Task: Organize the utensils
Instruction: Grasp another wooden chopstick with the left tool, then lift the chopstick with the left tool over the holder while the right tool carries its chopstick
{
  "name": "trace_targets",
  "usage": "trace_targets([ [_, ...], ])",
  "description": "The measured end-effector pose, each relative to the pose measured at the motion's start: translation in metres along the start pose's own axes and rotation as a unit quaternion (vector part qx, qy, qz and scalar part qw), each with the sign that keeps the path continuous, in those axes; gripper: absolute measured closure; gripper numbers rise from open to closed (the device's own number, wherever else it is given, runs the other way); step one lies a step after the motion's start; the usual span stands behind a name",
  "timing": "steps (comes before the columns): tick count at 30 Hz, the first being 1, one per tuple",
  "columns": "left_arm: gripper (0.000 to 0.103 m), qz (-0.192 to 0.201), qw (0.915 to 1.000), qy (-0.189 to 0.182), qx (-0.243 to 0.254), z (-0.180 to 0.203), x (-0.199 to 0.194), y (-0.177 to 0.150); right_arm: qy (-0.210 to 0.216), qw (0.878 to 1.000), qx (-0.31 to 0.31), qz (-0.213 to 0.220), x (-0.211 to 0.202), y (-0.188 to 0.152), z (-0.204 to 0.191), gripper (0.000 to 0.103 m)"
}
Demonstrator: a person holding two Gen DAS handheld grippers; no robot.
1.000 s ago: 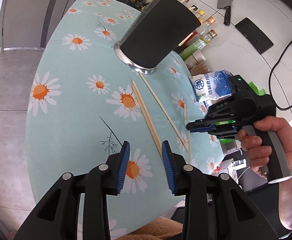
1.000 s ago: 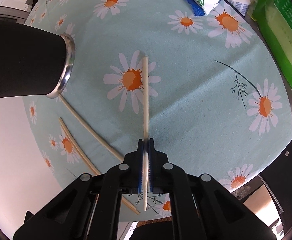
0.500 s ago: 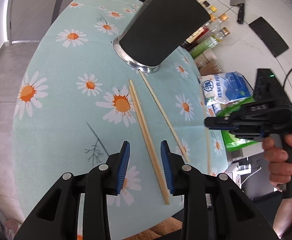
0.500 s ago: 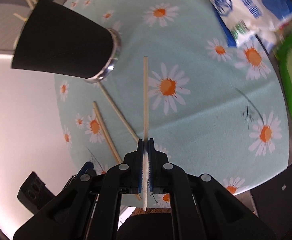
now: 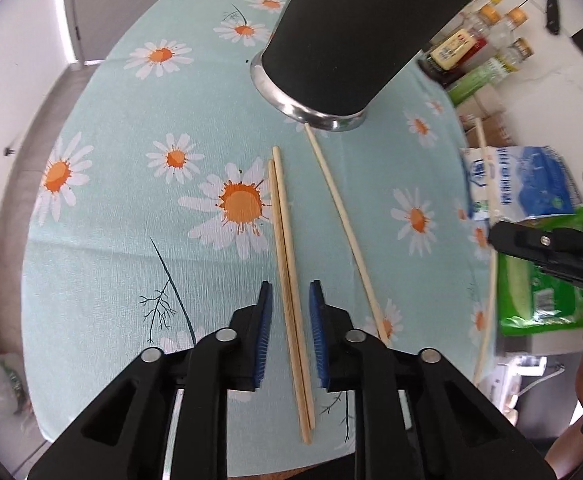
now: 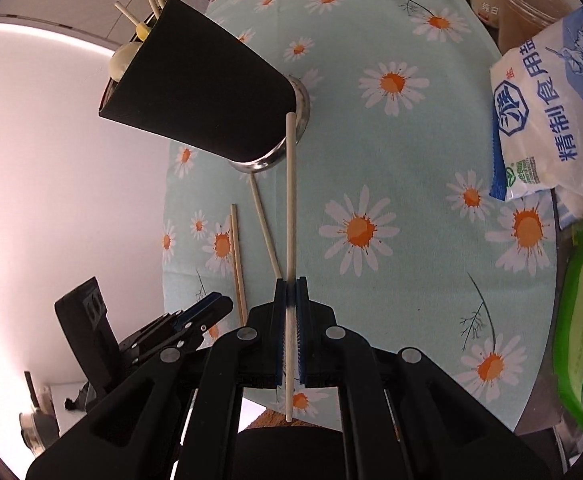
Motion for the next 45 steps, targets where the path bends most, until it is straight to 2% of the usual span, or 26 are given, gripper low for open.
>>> trace_targets([
  [4, 0.094, -0.003, 0.9993, 0.036, -0.005, 0.002, 0.005, 0.004, 0.011, 1.000, -0.013, -0.010, -0.003, 0.001, 0.011, 0.097],
  [8, 0.095, -0.008, 0.9974, 0.070, -0.016, 0.000, 0.011, 0.007, 0.021, 0.999, -0.023, -0.024, 0.000, -0.002, 0.017, 0.097],
  [19, 0.095, -0.025, 0.9949, 0.093, -0.031, 0.005, 0.018, 0.016, 0.032, 0.997, -0.050, -0.049, 0.003, -0.004, 0.018, 0.097],
  [22, 0.095, -0.033, 0.9927, 0.113, -0.024, 0.007, 0.020, 0.019, 0.034, 0.996, -0.059, -0.053, 0.004, -0.003, 0.015, 0.097],
  [25, 0.095, -0.037, 0.9920, 0.118, -0.026, 0.007, 0.022, 0.022, 0.037, 0.996, -0.065, -0.058, 0.006, -0.003, 0.013, 0.097],
  [29, 0.096, -0.037, 0.9916, 0.120, -0.030, 0.007, 0.022, 0.024, 0.039, 0.995, -0.072, -0.064, 0.007, -0.004, 0.012, 0.097],
  [31, 0.099, -0.036, 0.9912, 0.123, -0.031, 0.007, 0.022, 0.025, 0.037, 0.994, -0.075, -0.065, 0.009, -0.004, 0.009, 0.097],
  [38, 0.099, -0.031, 0.9949, 0.086, -0.044, -0.003, 0.018, 0.024, 0.031, 0.995, -0.081, -0.058, 0.010, -0.002, -0.002, 0.097],
  [45, 0.099, -0.015, 0.9979, 0.051, -0.037, -0.015, 0.006, 0.022, 0.003, 0.996, -0.077, -0.035, 0.010, 0.002, -0.013, 0.097],
])
Point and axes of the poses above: each gripper's, at about its wrist camera, not at the fingertips, and x roughly the way its jaws point, z to its right, y to its top, the point moved 7 cm from there along x, roughly the way its jaws point, and after that the axes turned 9 degrees about -z, right-handed, at the moved point
